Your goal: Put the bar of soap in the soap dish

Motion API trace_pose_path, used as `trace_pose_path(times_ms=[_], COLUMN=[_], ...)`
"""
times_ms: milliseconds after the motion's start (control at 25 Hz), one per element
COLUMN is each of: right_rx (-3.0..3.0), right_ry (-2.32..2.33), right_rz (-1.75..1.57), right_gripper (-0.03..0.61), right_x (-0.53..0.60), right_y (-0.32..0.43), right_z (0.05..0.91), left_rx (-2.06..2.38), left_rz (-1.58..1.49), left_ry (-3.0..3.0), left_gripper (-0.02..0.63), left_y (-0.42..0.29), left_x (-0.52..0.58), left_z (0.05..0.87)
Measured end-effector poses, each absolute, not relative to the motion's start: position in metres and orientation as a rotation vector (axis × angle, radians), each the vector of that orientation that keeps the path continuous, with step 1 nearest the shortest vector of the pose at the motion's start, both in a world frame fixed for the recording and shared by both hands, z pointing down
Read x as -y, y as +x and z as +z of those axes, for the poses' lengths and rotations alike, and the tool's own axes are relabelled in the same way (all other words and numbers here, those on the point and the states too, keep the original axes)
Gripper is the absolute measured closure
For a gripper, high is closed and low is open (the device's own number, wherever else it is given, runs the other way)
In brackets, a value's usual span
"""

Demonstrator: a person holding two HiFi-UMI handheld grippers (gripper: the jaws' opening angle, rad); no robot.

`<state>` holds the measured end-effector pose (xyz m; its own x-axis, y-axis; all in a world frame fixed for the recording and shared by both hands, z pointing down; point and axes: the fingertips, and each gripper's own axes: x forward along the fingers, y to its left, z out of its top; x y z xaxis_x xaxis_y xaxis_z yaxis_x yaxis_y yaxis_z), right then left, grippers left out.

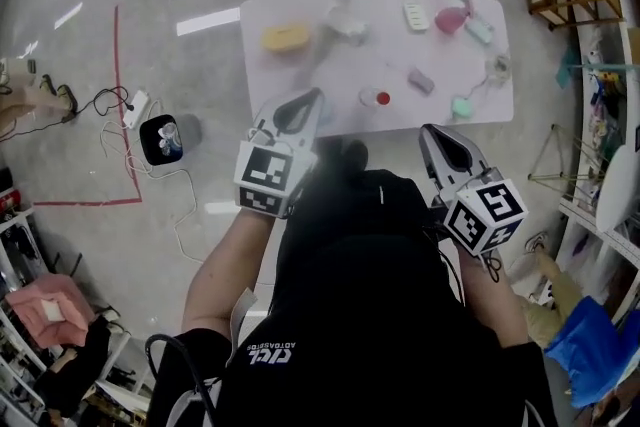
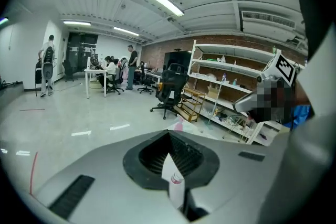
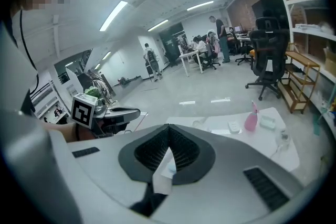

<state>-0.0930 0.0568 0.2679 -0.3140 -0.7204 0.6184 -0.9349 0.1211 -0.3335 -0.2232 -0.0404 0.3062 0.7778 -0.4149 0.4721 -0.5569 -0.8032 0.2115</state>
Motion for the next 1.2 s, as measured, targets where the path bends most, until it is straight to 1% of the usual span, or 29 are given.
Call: trace_pose_path(times_ms=[280,400,600,920,1200], right_rx=[2.109,2.102,2.059,1.971,1.955], right_ry=[1.589,1.606,1.645,1.629,1.525], right_rz=[1.075,1.13,1.132,1.198,1.16], right_gripper=[0.565,0.565,0.565,0.565,0.565], right_x=[-0.031,-0.026,-0.029,-0.047,-0.056], right_y=[-0.088,-0.078,-0.064,-0.062,-0.075], right_z=[0.298,0.312,0.331,0.385,0.403], left_rx=[0.756,0.746,0.702,0.628,0.609], left_rz=[0.654,0.639,0.649,0.8,0.881], left_ry=[2.605,2.582,2.559,2.453,2.381], left_gripper=[0.604,0.604,0.604,0.604,0.603], left_y=[-0.216,-0.21,-0.2,-0.201,-0.207], left_x=[0.069,0.071,0.065,0.051,0.037], left_z=[0.331,0.338,0.359,0.441,0.497])
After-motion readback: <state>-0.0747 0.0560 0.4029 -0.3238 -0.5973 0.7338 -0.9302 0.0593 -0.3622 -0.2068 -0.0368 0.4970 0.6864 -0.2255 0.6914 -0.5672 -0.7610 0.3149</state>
